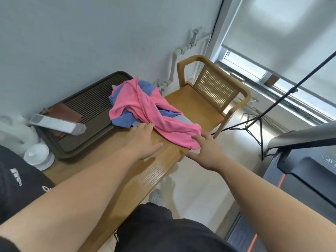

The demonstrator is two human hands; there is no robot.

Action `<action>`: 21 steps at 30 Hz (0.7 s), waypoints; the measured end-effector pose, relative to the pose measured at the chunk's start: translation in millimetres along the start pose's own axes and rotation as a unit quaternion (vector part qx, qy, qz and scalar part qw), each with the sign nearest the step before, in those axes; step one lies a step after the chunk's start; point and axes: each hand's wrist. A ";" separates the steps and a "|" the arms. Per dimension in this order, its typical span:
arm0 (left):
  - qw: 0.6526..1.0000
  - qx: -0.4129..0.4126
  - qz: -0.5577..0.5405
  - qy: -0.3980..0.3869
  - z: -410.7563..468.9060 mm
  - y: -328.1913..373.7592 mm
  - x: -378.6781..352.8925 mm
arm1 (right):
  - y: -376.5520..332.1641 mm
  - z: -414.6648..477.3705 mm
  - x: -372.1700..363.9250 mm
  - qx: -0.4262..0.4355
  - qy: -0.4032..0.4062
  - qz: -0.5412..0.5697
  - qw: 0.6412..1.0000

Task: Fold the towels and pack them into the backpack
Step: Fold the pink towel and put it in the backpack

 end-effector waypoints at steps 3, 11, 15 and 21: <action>1.000 0.010 -0.015 -0.019 33.4 -4.2 1.6 | -4.0 34.1 13.3 0.017 -0.033 -0.035 0.999; 0.976 0.139 -0.145 -0.082 105.7 -20.6 -2.6 | -23.0 130.8 32.8 0.061 -0.108 -0.062 0.990; 0.913 0.276 -0.289 -0.076 129.1 -15.1 -20.8 | -26.1 169.5 28.3 0.103 -0.172 -0.076 0.977; 0.780 0.409 -0.465 0.088 151.0 18.6 -35.4 | -10.5 224.3 27.7 0.229 -0.236 -0.114 0.938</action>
Point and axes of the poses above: each hand's wrist, its own z-axis towards the middle knuckle, its own x-axis out of the back of the hand, y = z × x, and after that the axes turned 1 degree about z, right-handed
